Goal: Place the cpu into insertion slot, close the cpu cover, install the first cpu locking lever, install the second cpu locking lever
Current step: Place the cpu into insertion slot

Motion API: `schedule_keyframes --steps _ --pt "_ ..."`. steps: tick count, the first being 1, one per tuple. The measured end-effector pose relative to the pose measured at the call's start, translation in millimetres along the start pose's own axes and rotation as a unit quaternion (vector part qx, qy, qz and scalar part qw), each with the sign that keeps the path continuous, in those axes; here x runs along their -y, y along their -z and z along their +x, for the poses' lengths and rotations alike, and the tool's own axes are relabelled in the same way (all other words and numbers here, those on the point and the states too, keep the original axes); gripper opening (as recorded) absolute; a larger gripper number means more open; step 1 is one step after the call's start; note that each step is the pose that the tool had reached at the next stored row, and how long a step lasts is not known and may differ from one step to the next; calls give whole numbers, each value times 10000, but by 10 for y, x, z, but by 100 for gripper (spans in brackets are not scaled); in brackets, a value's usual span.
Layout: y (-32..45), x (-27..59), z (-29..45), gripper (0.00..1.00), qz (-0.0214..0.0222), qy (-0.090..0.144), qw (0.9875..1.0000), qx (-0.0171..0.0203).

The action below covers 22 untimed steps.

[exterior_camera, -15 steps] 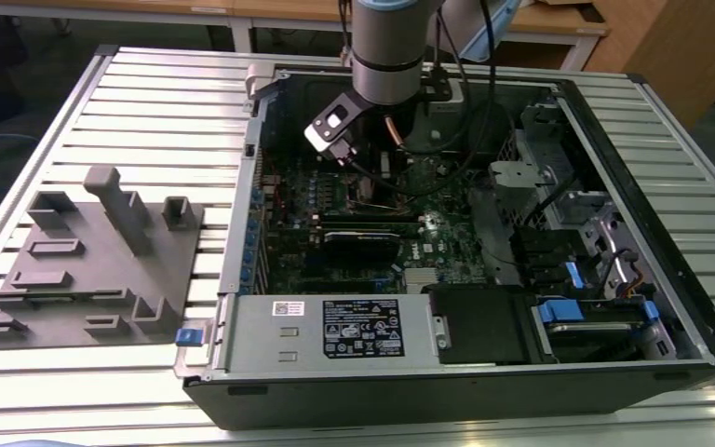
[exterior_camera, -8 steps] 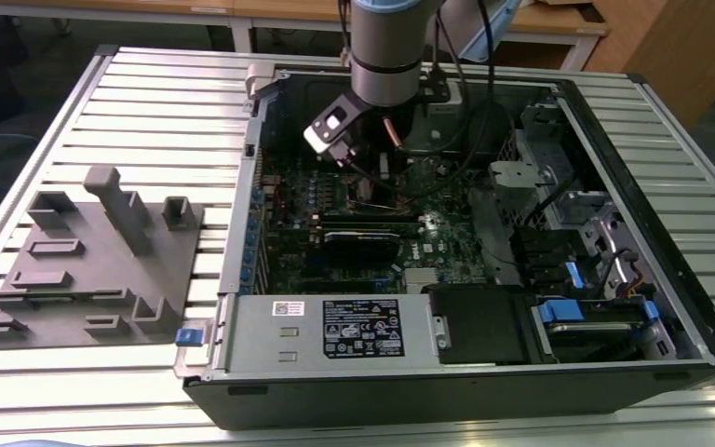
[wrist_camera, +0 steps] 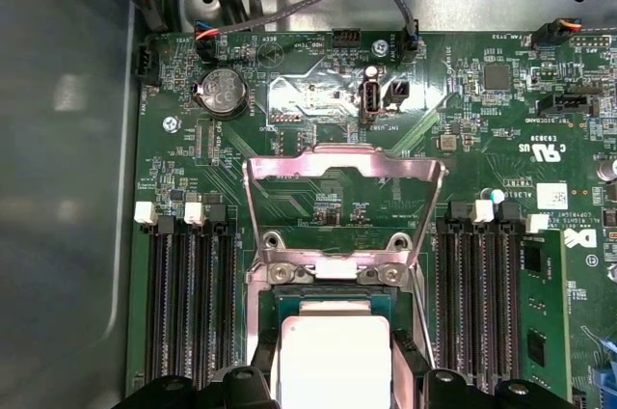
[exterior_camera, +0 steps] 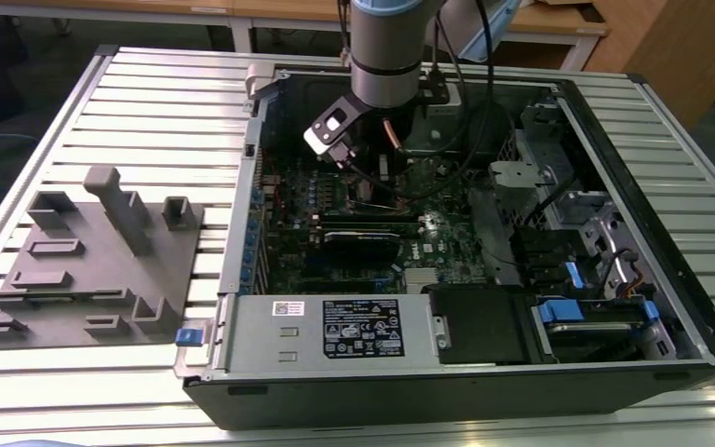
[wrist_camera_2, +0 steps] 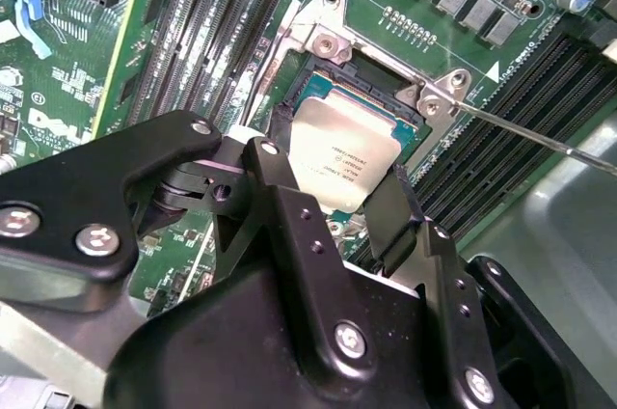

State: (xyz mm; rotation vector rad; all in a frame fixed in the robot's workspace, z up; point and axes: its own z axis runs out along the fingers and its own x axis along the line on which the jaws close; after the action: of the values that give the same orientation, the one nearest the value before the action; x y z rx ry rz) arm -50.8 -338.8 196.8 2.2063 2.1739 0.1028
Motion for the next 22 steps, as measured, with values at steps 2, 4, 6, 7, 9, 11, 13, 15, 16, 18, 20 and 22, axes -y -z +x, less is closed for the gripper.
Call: schedule_keyframes --steps 2,4,6,7,9,11,13,15,16,18,20,22 --pt "-12 1 0 54 0 0 10000 -1" --pt "-14 1 -1 54 1 0 10000 1" --pt "-15 1 0 54 1 0 10000 1" --pt "-16 2 1 54 0 0 10000 0" --pt "-18 3 11 54 0 -1 10000 0" --pt "-18 3 19 54 0 0 10000 0" --pt "-20 3 21 54 1 -1 10000 0" --pt "-24 4 22 54 0 -5 10000 1" --pt "-28 4 22 54 0 -9 10000 0" --pt "-33 4 21 54 0 -27 10000 3" --pt "-33 5 21 54 0 -51 10000 6" --pt "-34 4 22 54 -1 -80 10000 7"
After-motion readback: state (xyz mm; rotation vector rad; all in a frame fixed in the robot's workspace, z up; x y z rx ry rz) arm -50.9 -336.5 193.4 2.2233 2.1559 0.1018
